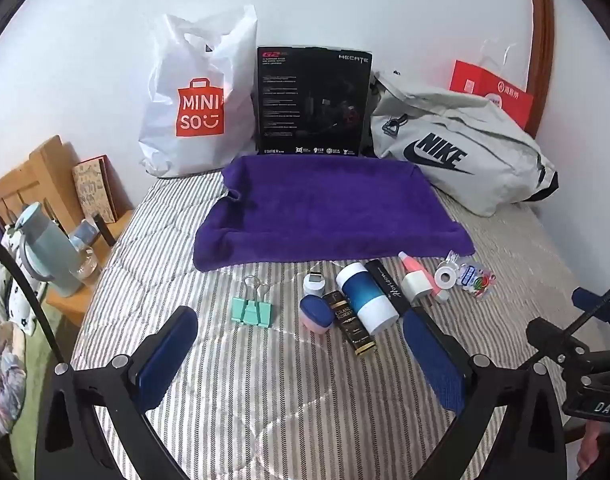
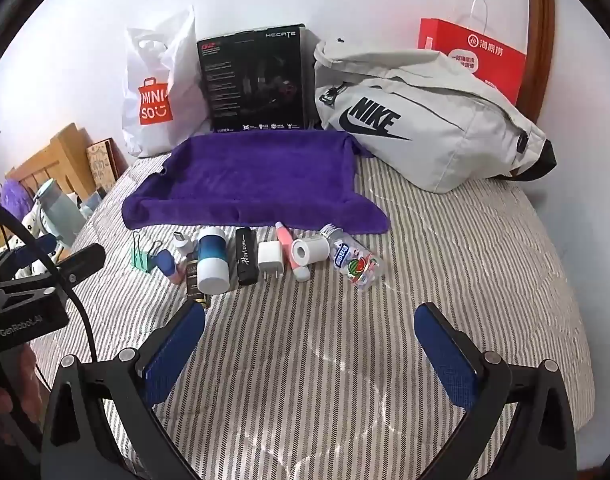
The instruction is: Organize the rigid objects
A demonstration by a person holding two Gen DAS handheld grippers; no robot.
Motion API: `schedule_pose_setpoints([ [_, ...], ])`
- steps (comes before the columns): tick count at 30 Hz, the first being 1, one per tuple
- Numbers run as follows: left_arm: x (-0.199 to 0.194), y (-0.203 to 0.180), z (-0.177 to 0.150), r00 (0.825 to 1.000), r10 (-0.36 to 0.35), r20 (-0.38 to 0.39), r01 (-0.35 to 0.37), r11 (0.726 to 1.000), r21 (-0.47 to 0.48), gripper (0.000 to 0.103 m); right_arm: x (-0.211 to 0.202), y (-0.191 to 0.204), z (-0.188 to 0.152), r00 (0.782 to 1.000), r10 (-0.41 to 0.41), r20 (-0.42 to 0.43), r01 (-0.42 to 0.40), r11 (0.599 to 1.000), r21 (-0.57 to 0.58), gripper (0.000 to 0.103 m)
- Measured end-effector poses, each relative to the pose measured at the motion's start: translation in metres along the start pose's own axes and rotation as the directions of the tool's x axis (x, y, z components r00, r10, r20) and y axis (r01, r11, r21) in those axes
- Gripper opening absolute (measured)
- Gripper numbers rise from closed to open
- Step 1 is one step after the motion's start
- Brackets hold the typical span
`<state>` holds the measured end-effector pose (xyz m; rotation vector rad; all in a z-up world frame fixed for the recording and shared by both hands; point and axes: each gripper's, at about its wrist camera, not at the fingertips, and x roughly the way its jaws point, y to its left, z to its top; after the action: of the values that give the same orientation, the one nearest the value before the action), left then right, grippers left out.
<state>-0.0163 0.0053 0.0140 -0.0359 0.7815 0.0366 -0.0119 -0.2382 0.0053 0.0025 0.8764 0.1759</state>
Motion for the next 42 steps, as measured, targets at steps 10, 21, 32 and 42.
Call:
schedule_pose_setpoints([
  [10,-0.0037,0.0036,-0.0015,1.000,-0.002,0.009,0.002,1.000,-0.011,0.103,-0.0001,0.0002,-0.0013,1.000,-0.004,0.000,0.004,1.000,-0.003,0.103],
  [21,-0.0032,0.0057,-0.0027,1.000,-0.006,0.000,0.006,1.000,-0.022,0.103,-0.0002,0.0012,-0.0022,1.000,-0.012,-0.006,0.012,1.000,-0.010,0.103],
  [32,-0.0064,0.0078,-0.0010,1.000,-0.002,0.006,0.002,1.000,-0.026,0.103,-0.0009,0.0015,-0.0018,1.000,-0.013,-0.006,0.013,1.000,-0.007,0.103],
  [42,-0.0052,0.0080,0.0003,1.000,0.000,0.000,0.000,1.000,-0.023,0.103,-0.0009,0.0026,-0.0023,1.000,-0.013,-0.005,0.013,1.000,-0.007,0.103],
])
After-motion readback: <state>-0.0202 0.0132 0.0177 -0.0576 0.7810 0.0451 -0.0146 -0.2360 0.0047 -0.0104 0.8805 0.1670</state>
